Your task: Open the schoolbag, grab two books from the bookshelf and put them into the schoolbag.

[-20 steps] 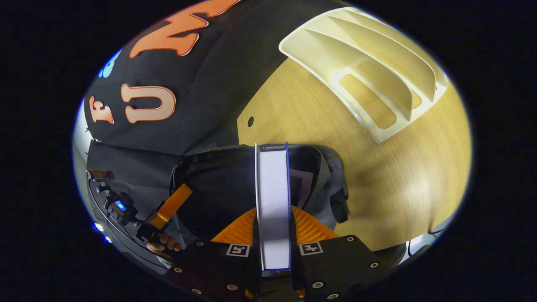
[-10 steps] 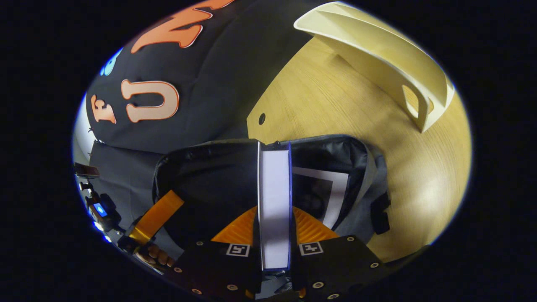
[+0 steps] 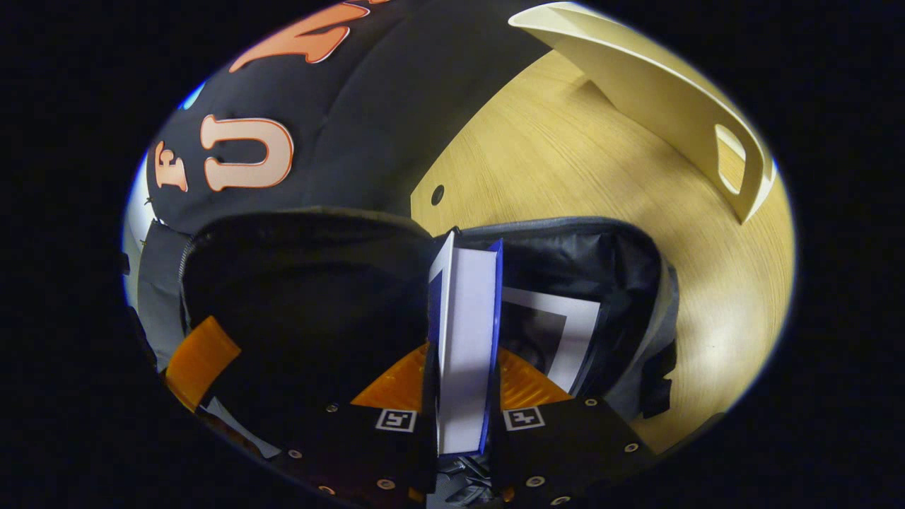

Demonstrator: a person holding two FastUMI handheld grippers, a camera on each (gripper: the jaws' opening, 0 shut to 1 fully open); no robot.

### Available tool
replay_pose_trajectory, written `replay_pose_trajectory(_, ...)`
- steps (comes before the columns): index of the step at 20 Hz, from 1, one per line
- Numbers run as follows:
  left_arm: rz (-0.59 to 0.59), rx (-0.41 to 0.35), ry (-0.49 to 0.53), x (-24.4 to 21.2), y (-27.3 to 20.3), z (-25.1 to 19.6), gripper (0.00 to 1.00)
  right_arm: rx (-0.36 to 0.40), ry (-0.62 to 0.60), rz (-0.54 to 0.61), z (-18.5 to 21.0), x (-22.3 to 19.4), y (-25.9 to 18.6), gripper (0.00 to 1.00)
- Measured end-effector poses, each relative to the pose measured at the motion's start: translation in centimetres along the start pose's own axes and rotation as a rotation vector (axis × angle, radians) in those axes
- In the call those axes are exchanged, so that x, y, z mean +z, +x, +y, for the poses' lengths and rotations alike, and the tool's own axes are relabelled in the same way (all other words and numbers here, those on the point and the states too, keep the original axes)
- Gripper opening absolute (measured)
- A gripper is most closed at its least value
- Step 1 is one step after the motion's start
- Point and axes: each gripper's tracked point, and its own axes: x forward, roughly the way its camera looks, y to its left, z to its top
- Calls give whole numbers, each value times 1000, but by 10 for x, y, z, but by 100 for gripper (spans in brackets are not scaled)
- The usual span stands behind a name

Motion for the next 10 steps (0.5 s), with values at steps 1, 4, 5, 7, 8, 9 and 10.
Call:
replay_pose_trajectory(1,0,-3,0,-2,0,-2,7,-3,-10,10,0,-5,6,30)
replay_pose_trajectory(4,4,18,1,-5,3,1,7,-19,32,108,0,-22,20,36)
replay_pose_trajectory(5,-7,26,-7,-6,3,7,7,-54,32,117,-3,-21,18,39)
replay_pose_trajectory(7,-13,48,-25,-12,2,19,7,-184,-71,144,-21,-21,7,51)
replay_pose_trajectory(8,-4,44,-34,-16,1,20,7,-208,-138,145,-26,-20,-1,56)
replay_pose_trajectory(9,-6,35,-48,-18,1,20,9,-217,-162,123,-24,-14,-6,60)
replay_pose_trajectory(10,-10,19,-55,-19,0,17,10,-209,-159,114,-20,-9,-12,66)
